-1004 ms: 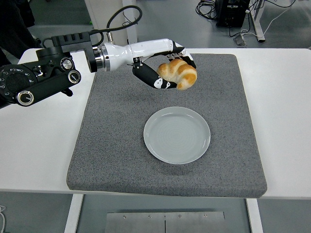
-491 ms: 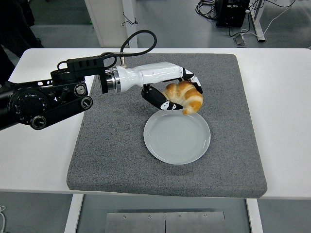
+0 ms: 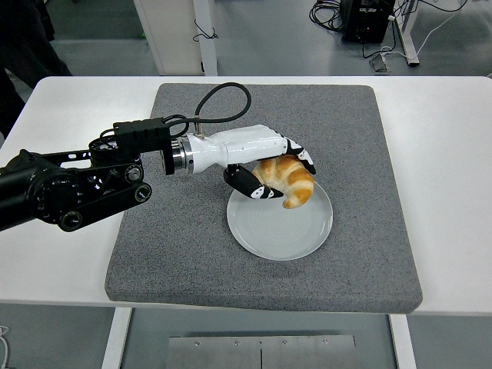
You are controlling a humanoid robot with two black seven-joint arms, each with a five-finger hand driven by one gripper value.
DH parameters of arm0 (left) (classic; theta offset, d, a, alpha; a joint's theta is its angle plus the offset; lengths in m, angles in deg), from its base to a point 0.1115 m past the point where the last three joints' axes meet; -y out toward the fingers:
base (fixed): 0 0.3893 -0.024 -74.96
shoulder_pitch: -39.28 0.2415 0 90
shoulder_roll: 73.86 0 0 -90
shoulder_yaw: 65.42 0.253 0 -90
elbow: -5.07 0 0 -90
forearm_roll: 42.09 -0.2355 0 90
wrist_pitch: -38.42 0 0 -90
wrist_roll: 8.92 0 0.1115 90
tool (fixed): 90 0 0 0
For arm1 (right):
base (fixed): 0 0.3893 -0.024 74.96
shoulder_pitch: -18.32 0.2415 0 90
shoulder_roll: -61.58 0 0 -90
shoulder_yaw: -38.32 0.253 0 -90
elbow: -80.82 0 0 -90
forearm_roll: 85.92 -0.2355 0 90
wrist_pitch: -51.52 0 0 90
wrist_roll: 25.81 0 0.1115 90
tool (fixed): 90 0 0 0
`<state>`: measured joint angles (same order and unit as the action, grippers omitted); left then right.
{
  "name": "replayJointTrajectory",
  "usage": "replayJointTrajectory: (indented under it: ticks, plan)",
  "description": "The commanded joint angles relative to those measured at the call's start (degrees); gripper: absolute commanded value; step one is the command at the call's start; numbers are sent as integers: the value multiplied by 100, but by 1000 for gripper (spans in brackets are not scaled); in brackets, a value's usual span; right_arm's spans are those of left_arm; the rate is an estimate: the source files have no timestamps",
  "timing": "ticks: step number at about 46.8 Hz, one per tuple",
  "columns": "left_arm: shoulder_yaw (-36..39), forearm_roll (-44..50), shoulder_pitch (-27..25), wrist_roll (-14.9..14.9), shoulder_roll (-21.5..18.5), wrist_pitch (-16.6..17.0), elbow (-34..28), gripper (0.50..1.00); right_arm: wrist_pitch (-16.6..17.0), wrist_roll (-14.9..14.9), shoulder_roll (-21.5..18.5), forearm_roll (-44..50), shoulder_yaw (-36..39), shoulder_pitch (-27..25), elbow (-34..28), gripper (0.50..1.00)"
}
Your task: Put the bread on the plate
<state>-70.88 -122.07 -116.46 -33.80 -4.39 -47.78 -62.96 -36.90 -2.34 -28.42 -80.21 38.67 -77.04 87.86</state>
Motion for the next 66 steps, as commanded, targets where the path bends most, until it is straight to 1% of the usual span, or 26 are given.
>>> replayJointTrajectory:
  ticks: [1,12,16,23,35,44,58,66]
  plan:
    - [176,-9,0,0,6,191,0,617,1,0,0,0,0,0,0,1000]
    - [738,-9,0,0,111,780,8,617,1,0,0,0,0,0,0,1000]
    - [853,-17,0,0,138,912,8,617,1,0,0,0,0,0,0,1000]
    - [888,-17,27,0,164,973,52,618,1,0,0,0,0,0,0,1000]
    - [897,-17,185,0,261,1237,158,619,1,0,0,0,0,0,0,1000]
    - [897,-26,246,0,375,1290,307,618,1,0,0,0,0,0,0,1000]
    - [906,-52,317,0,375,1343,395,619,1,0,0,0,0,0,0,1000]
    - [914,-255,405,0,445,1518,439,621,1,0,0,0,0,-9,0,1000]
